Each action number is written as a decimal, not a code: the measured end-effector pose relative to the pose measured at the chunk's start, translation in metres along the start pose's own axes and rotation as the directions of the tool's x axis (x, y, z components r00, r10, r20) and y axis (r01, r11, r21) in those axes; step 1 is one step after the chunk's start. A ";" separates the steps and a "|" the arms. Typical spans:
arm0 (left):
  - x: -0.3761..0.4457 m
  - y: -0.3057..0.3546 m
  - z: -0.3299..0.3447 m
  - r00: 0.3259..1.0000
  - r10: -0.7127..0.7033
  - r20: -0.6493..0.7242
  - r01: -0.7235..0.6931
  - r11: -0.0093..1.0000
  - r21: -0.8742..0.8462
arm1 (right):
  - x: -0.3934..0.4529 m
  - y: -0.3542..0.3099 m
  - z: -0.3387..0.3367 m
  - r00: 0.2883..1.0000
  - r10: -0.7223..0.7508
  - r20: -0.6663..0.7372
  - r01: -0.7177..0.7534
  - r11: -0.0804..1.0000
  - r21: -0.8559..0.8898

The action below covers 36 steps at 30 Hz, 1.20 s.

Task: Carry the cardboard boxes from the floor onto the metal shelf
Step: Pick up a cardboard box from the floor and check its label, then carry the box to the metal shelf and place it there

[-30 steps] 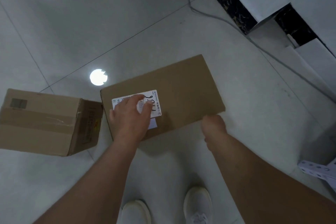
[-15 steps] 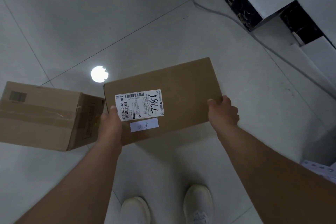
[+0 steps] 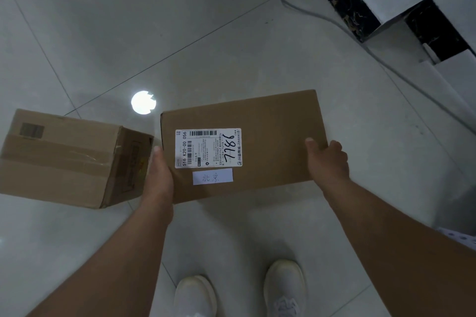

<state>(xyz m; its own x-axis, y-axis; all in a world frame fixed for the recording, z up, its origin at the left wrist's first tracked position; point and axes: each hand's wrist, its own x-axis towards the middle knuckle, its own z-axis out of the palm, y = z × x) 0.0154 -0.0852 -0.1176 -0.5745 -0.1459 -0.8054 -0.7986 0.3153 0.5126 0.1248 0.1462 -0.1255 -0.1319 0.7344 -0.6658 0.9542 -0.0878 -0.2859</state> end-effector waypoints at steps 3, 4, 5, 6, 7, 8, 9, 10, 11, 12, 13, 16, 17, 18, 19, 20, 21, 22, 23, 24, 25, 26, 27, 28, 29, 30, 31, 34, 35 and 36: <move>0.000 -0.006 -0.001 0.999 -0.026 0.020 0.026 0.999 0.022 | 0.000 0.003 0.000 0.998 -0.018 0.065 0.014 0.998 0.064; 0.000 -0.007 -0.003 0.999 -0.025 0.022 0.025 1.000 0.018 | -0.001 0.004 -0.001 0.997 -0.020 0.077 0.014 0.997 0.079; -0.002 -0.006 -0.004 0.999 -0.017 0.028 0.016 1.000 0.022 | -0.001 0.004 -0.003 0.996 -0.028 0.082 0.020 0.996 0.093; -0.003 -0.005 -0.006 0.999 0.002 0.039 -0.003 1.000 0.024 | -0.001 0.005 -0.005 0.996 -0.040 0.081 0.032 0.994 0.104; -0.004 -0.005 -0.009 0.999 0.026 0.045 -0.027 0.999 0.026 | -0.001 0.007 -0.007 0.996 -0.053 0.066 0.045 0.992 0.115; -0.005 -0.006 -0.011 0.998 0.045 0.049 -0.046 0.999 0.018 | 0.000 0.009 -0.010 0.997 -0.060 0.039 0.055 0.990 0.130; -0.007 -0.005 -0.013 0.997 0.059 0.044 -0.060 0.998 0.015 | 0.001 0.011 -0.011 0.998 -0.061 0.019 0.058 0.987 0.152; -0.008 -0.007 -0.015 0.996 0.071 0.046 -0.072 0.997 0.015 | 0.001 0.015 -0.011 0.998 -0.056 0.017 0.052 0.982 0.182; -0.008 -0.009 -0.015 0.995 0.081 0.054 -0.083 0.996 0.019 | 0.000 0.018 -0.010 0.998 -0.040 0.040 0.030 0.975 0.221; -0.008 -0.012 -0.014 0.994 0.090 0.062 -0.091 0.996 0.021 | -0.002 0.022 -0.008 0.997 -0.017 0.077 -0.004 0.965 0.262; -0.008 -0.014 -0.013 0.993 0.098 0.063 -0.099 0.995 0.021 | -0.004 0.026 -0.005 0.993 0.006 0.115 -0.041 0.953 0.300; -0.009 -0.015 -0.016 0.992 0.089 0.094 -0.092 0.995 0.031 | -0.009 0.036 -0.003 0.990 0.020 0.139 -0.074 0.918 0.390; -0.011 -0.014 -0.018 0.989 0.096 0.111 -0.101 0.994 0.035 | -0.013 0.038 -0.007 0.993 0.010 0.116 -0.058 0.909 0.412; -0.015 -0.011 -0.021 0.987 0.106 0.123 -0.109 0.994 0.025 | -0.017 0.040 -0.013 0.996 -0.001 0.089 -0.038 0.900 0.434; -0.020 -0.007 -0.024 0.983 0.131 0.131 -0.133 0.991 0.009 | -0.023 0.040 -0.020 0.998 -0.013 0.064 -0.018 0.887 0.462; -0.027 -0.001 -0.027 0.979 0.155 0.133 -0.156 0.988 -0.009 | -0.030 0.038 -0.028 0.999 -0.030 0.041 0.006 0.872 0.489; -0.035 0.005 -0.030 0.970 0.190 0.148 -0.190 0.982 -0.020 | -0.038 0.036 -0.037 0.999 -0.045 0.024 0.027 0.858 0.513; -0.044 0.013 -0.034 0.961 0.220 0.169 -0.218 0.975 -0.029 | -0.048 0.031 -0.047 0.998 -0.061 0.010 0.046 0.842 0.538; -0.055 0.021 -0.037 0.949 0.253 0.188 -0.252 0.967 -0.032 | -0.059 0.026 -0.058 0.997 -0.072 -0.001 0.060 0.820 0.569; -0.067 0.031 -0.040 0.939 0.279 0.202 -0.276 0.960 -0.041 | -0.070 0.021 -0.070 0.997 -0.079 -0.010 0.069 0.793 0.605; -0.080 0.042 -0.044 0.927 0.306 0.217 -0.302 0.952 -0.052 | -0.083 0.015 -0.083 0.996 -0.083 -0.015 0.073 0.762 0.644; -0.095 0.053 -0.047 0.915 0.329 0.234 -0.323 0.944 -0.067 | -0.096 0.010 -0.098 0.996 -0.090 -0.024 0.082 0.727 0.681; -0.112 0.066 -0.051 0.899 0.359 0.251 -0.350 0.933 -0.081 | -0.110 0.004 -0.114 0.994 -0.101 -0.028 0.090 0.694 0.715; -0.130 0.078 -0.056 0.887 0.382 0.261 -0.371 0.924 -0.090 | -0.126 -0.001 -0.132 0.992 -0.120 -0.029 0.102 0.662 0.743; -0.147 0.090 -0.060 0.874 0.404 0.271 -0.392 0.915 -0.098 | -0.142 -0.005 -0.149 0.989 -0.146 -0.031 0.117 0.631 0.767; -0.166 0.101 -0.065 0.864 0.418 0.280 -0.405 0.908 -0.105 | -0.158 -0.009 -0.167 0.984 -0.175 -0.034 0.135 0.602 0.787; -0.186 0.112 -0.069 0.850 0.440 0.290 -0.426 0.898 -0.114 | -0.176 -0.014 -0.184 0.979 -0.198 -0.040 0.150 0.580 0.801; -0.246 0.139 -0.082 0.815 0.501 0.290 -0.470 0.865 -0.174 | -0.224 -0.025 -0.231 0.966 -0.236 -0.104 0.218 0.530 0.820; -0.264 0.146 -0.087 0.805 0.517 0.291 -0.480 0.856 -0.192 | -0.238 -0.027 -0.246 0.959 -0.252 -0.131 0.249 0.524 0.815; -0.281 0.152 -0.092 0.792 0.535 0.294 -0.491 0.845 -0.214 | -0.252 -0.029 -0.259 0.950 -0.271 -0.158 0.283 0.519 0.807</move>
<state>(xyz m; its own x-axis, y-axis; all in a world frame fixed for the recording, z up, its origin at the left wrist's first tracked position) 0.0384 -0.0828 0.2143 -0.8297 0.3284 -0.4515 -0.4310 0.1371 0.8919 0.1999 0.1383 0.2289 -0.3410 0.8277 -0.4456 0.2410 -0.3812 -0.8925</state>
